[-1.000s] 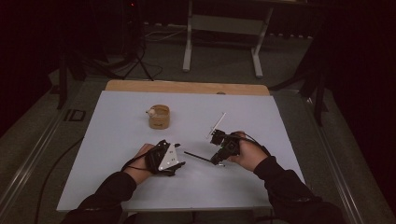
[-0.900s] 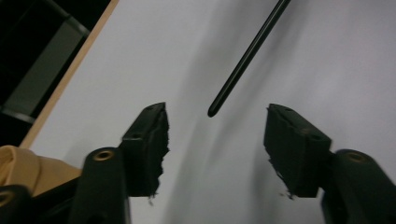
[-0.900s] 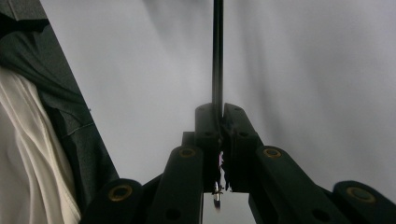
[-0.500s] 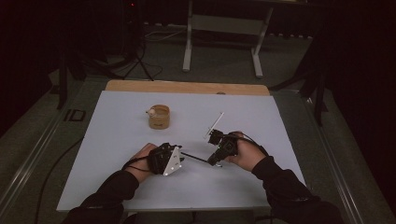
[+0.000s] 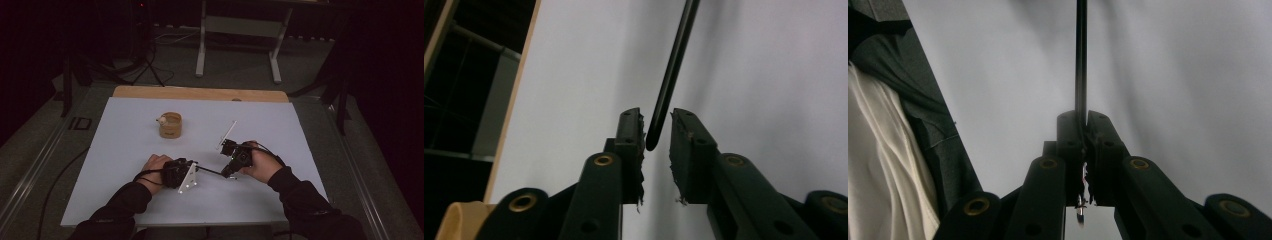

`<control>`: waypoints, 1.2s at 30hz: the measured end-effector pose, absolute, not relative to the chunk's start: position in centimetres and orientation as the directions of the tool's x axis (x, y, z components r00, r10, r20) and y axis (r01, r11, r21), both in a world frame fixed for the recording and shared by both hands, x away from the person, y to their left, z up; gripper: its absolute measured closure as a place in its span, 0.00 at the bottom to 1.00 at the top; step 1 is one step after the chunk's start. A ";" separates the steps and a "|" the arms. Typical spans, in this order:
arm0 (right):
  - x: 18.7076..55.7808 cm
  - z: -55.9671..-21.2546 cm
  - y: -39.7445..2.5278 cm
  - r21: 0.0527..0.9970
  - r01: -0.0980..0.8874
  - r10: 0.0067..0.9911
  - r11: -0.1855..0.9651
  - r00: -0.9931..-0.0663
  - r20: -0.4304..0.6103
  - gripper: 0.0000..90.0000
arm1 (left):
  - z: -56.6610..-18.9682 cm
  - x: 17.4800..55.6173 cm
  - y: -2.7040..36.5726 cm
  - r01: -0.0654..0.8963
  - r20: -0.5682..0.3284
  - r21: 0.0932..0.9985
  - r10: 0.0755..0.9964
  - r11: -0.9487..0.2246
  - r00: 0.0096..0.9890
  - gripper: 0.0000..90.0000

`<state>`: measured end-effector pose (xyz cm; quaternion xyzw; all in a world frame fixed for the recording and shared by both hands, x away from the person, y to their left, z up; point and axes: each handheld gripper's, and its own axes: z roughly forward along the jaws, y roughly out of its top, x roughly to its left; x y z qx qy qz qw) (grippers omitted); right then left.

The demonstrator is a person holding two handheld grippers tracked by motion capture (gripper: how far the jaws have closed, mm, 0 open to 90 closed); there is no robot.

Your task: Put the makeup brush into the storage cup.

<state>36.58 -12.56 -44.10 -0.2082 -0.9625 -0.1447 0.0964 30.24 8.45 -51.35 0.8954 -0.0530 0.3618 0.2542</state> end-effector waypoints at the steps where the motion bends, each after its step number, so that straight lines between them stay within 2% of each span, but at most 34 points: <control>1: 36.6 -44.1 -12.6 0.235 0.428 0.372 0.873 -0.895 0.247 0.95 | -51.3 30.2 8.4 -0.282 0.677 0.413 0.084 -0.866 0.732 0.86; 3: 36.6 -44.1 -12.6 0.235 0.431 0.376 0.871 -0.893 0.246 0.95 | -51.3 30.3 8.4 -0.282 0.675 0.407 0.078 -0.869 0.733 0.91; 8: 36.6 -44.0 -12.6 0.242 0.424 0.369 0.873 -0.898 0.241 0.95 | -51.6 30.1 8.3 -0.319 0.671 0.357 0.003 -0.878 0.742 0.95; 16: 36.7 -44.0 -12.6 0.245 0.420 0.371 0.874 -0.901 0.225 0.92 | -51.5 30.2 8.4 -0.288 0.628 0.386 0.021 -0.877 0.778 0.96; 17: 36.8 -43.8 -12.8 0.259 0.427 0.378 0.866 -0.899 0.220 0.80 | -51.5 30.2 8.3 -0.272 0.622 0.396 0.038 -0.877 0.782 0.96; 22: 37.0 -43.2 -13.3 0.307 0.442 0.402 0.843 -0.897 0.186 0.76 | -51.1 30.3 8.4 -0.237 0.588 0.409 0.056 -0.881 0.807 0.96; 23: 37.1 -42.6 -13.7 0.348 0.436 0.402 0.830 -0.900 0.170 0.70 | -51.0 30.3 8.3 -0.225 0.574 0.411 0.060 -0.883 0.817 0.96; 25: 37.1 -42.1 -13.9 0.370 0.420 0.401 0.828 -0.907 0.131 0.66 | -51.1 30.4 8.2 -0.201 0.556 0.430 0.083 -0.880 0.827 0.96; 33: 37.2 -41.3 -14.6 0.433 0.471 0.468 0.768 -0.875 0.122 0.53 | -50.6 30.4 8.0 -0.129 0.490 0.491 0.151 -0.862 0.859 0.96; 36: 37.2 -41.0 -15.0 0.451 0.489 0.496 0.747 -0.861 0.114 0.43 | -50.4 30.6 8.0 -0.095 0.456 0.497 0.167 -0.862 0.874 0.96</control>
